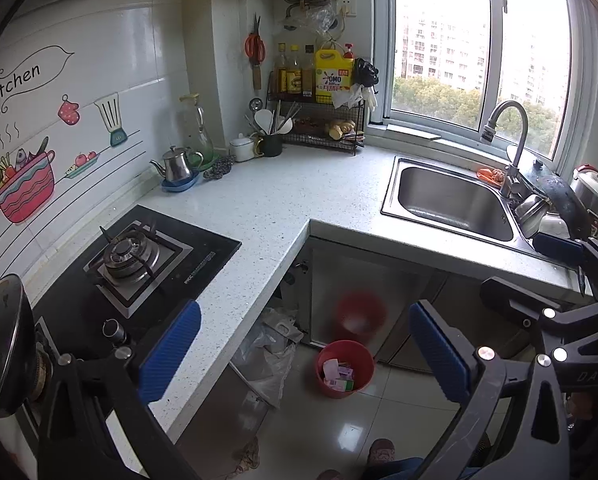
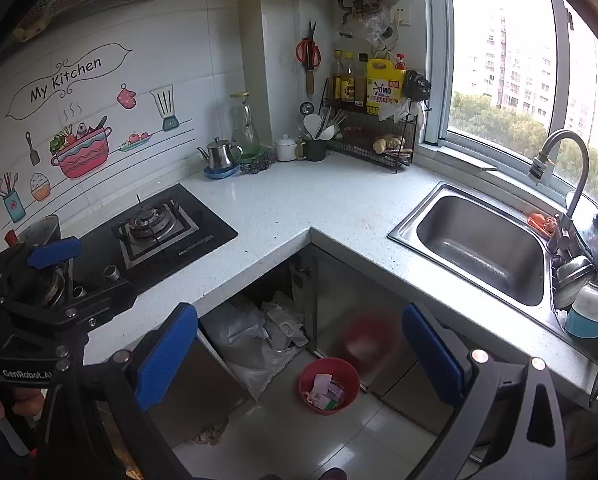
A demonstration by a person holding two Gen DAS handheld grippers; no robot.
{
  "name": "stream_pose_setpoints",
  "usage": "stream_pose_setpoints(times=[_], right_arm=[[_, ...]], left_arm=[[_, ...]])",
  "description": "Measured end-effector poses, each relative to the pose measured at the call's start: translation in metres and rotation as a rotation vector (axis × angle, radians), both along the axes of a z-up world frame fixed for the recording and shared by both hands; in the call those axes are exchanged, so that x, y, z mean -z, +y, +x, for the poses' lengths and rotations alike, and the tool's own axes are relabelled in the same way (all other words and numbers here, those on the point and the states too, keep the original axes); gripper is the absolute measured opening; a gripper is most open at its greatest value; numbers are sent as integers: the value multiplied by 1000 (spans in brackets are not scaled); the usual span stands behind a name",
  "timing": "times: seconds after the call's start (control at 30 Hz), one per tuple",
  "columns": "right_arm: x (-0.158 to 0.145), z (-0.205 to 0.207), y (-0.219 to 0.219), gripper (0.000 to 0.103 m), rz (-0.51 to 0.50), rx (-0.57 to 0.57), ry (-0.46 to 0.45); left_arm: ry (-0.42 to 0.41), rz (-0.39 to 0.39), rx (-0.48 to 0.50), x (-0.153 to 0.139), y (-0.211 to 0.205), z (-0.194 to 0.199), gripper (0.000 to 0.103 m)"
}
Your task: Collect trash
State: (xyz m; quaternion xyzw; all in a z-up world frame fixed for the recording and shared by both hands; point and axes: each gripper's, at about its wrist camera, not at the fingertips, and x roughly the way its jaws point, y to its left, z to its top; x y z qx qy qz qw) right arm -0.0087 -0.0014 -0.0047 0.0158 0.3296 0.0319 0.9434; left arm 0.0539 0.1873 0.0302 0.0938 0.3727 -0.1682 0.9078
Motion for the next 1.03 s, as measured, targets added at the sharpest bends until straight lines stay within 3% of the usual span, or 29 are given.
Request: stream_pose_setpoints(times=[1.03], right_arm=[[-1,-10,-7,102,-2,-1,3]], left_arm=[[14,6,15,4,-2,-12,103]])
